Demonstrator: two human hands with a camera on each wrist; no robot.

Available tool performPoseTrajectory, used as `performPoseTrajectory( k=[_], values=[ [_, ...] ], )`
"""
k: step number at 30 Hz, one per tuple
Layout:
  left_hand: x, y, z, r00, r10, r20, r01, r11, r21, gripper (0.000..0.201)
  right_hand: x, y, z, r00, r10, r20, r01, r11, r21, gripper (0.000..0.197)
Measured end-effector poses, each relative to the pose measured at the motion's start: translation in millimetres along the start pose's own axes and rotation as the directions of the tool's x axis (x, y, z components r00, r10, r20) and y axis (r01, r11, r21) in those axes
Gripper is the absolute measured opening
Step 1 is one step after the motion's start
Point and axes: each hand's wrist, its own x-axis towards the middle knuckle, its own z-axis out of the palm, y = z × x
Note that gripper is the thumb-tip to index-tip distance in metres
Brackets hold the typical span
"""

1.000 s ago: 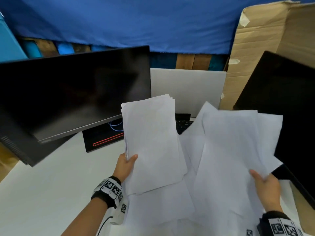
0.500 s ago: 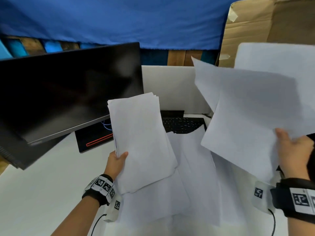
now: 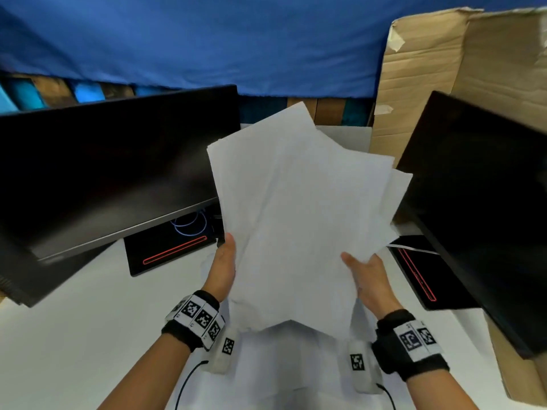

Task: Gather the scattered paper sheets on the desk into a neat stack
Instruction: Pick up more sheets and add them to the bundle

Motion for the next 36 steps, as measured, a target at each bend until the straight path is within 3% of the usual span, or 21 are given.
performPoseTrajectory(
  k=[5, 11, 15, 21, 24, 27, 29, 31, 32, 33, 34, 35, 36],
  values=[
    [3, 5, 2, 0.995, 0.102, -0.005, -0.101, 0.990, 0.099, 0.035, 3, -3, 4, 0.996, -0.082, -0.019, 0.079, 0.989, -0.129, 0.042],
    [6, 15, -3, 0.991, 0.101, 0.085, -0.103, 0.994, 0.020, 0.051, 3, -23, 0, 0.967, -0.201, 0.157, 0.218, 0.971, -0.099, 0.050],
    [-1, 10, 3, 0.995, 0.098, -0.016, -0.097, 0.994, 0.039, 0.038, 4, -21, -1, 0.956, -0.198, 0.218, 0.228, 0.966, -0.120, 0.055],
    [-4, 5, -3, 0.992, 0.108, -0.072, -0.108, 0.994, -0.004, 0.036, 8, -34, -22, 0.944, -0.317, 0.089, 0.318, 0.948, 0.000, 0.017],
    [-4, 4, -6, 0.993, 0.098, -0.068, -0.100, 0.995, -0.023, 0.034, 10, -38, -30, 0.902, -0.429, -0.037, 0.427, 0.903, -0.048, 0.015],
    [-5, 0, -8, 0.994, 0.101, -0.039, -0.103, 0.994, -0.037, 0.031, 7, -31, -35, 0.880, -0.473, -0.048, 0.463, 0.875, -0.139, 0.017],
    [-5, -3, -8, 0.994, 0.108, -0.022, -0.109, 0.993, -0.044, 0.042, 4, -19, -40, 0.925, -0.378, 0.043, 0.374, 0.883, -0.282, 0.021],
    [-5, -5, -7, 0.992, 0.123, -0.017, -0.124, 0.992, -0.030, 0.037, -1, -8, -46, 0.961, -0.080, 0.266, 0.210, 0.838, -0.504, 0.018],
    [-5, -6, -6, 0.991, 0.136, -0.018, -0.137, 0.991, -0.013, 0.029, -5, -3, -50, 0.931, 0.116, 0.346, 0.132, 0.776, -0.617, 0.020],
    [-6, -6, -6, 0.990, 0.142, -0.019, -0.142, 0.990, 0.004, 0.025, -7, 0, -53, 0.896, 0.248, 0.368, 0.087, 0.716, -0.693, 0.044],
    [-6, -6, -5, 0.989, 0.147, -0.019, -0.146, 0.989, 0.015, 0.024, -7, 1, -55, 0.881, 0.293, 0.371, 0.067, 0.699, -0.712, 0.074],
    [-6, -6, -5, 0.989, 0.149, -0.015, -0.149, 0.989, 0.022, 0.023, -8, -1, -53, 0.896, 0.252, 0.365, 0.064, 0.741, -0.668, 0.096],
    [-5, -6, -5, 0.988, 0.155, -0.010, -0.155, 0.988, 0.023, 0.023, -9, -6, -49, 0.924, 0.165, 0.346, 0.084, 0.795, -0.601, 0.101]
  ],
)
